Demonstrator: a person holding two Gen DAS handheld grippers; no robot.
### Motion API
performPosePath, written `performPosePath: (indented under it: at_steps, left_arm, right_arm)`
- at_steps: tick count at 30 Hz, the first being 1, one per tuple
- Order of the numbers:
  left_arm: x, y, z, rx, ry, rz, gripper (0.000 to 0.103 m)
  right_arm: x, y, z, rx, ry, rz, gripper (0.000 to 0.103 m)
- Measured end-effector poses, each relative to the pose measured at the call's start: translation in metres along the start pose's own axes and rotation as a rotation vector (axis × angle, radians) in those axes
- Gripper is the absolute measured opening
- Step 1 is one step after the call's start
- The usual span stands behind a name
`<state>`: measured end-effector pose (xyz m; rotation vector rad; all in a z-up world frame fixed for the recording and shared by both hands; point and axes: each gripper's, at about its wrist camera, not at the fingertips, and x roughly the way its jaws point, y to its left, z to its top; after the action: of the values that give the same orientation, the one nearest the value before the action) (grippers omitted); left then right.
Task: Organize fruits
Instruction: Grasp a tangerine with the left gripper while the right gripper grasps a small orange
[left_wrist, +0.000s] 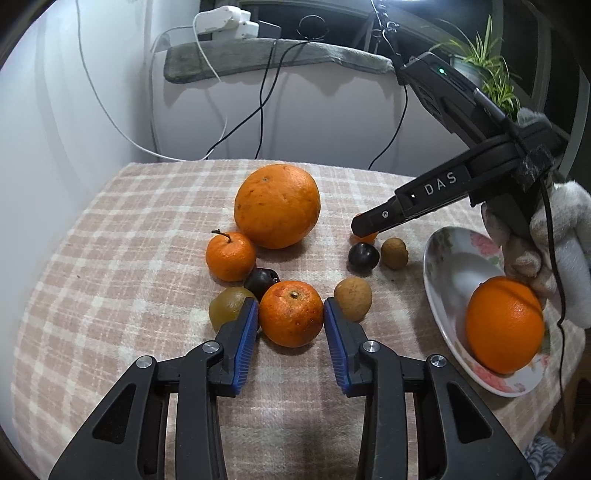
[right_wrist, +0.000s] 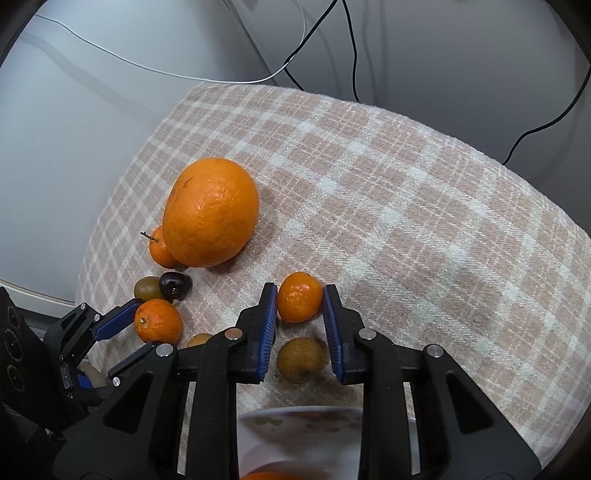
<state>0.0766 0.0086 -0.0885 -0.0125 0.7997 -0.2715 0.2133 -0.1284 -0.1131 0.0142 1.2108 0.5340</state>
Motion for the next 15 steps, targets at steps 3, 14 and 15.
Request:
performPosePath:
  at_steps: [3,14,15]
  left_arm:
    - [-0.005,0.002,0.0,-0.024,-0.009,-0.018,0.035]
    - [-0.022,-0.015,0.012,-0.047,-0.046,-0.117,0.035]
    - [-0.022,-0.018,0.013,-0.047,-0.046,-0.125,0.035]
  right_arm:
    - [-0.006,0.0,-0.001,0.0,-0.017,0.0,0.026]
    - [-0.05,-0.001,-0.018,-0.012,-0.108,0.001,0.026]
    - [-0.054,-0.002,-0.02,-0.013,-0.114,0.0,0.026]
